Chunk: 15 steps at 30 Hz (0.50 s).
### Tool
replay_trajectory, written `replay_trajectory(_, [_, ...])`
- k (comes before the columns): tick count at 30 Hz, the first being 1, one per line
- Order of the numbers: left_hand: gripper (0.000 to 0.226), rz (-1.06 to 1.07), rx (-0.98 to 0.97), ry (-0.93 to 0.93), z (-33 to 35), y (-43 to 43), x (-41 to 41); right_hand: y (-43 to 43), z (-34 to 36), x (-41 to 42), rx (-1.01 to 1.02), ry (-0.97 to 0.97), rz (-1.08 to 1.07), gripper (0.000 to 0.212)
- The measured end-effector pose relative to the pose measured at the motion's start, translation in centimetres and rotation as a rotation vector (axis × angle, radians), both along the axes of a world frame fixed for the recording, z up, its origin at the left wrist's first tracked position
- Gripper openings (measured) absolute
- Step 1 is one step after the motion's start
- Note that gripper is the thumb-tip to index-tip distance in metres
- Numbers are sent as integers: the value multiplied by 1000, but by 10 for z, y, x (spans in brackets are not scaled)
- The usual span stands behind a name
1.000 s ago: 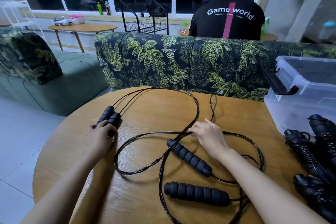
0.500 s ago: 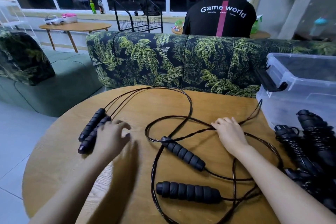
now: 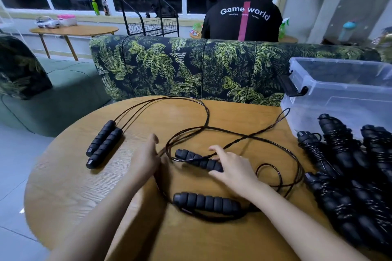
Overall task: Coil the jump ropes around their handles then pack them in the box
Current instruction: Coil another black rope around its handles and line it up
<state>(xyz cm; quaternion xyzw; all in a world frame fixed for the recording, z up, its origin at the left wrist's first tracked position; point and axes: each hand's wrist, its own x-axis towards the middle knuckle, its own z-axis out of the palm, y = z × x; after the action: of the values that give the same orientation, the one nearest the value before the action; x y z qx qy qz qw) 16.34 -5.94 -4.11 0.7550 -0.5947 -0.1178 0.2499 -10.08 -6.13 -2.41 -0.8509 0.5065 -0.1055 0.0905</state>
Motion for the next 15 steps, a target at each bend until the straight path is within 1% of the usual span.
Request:
replay_trajectory(3, [30,73,-6,-22,6,0,33,6,5,-15,14,-75,-26,51])
replay_trajectory(5, [22,52,2,-63,10,2,41,15,7,-19,79,-78,5,56])
replay_trajectory(7, [18,-53,-52,-148,15,9,31,22,5,-19,127,-57,32,63])
replay_trajectory(8, [17,-125,-114,-171,17,14,20,23,4,-19,130,-68,32,63])
replay_trajectory(10, [14,-285,-210,-135,23,25,-4,26,2,-19,111,-114,17,55])
replay_trajectory(12, [12,-448,-223,-66,19,30,-24,32,3,-20,100,-133,2,47])
replay_trajectory(13, [13,-511,-192,-60,15,30,-30,36,2,-21,107,-111,2,51])
replay_trajectory(15, [19,-581,-118,-87,9,29,-36,44,-2,-21,108,-8,19,72])
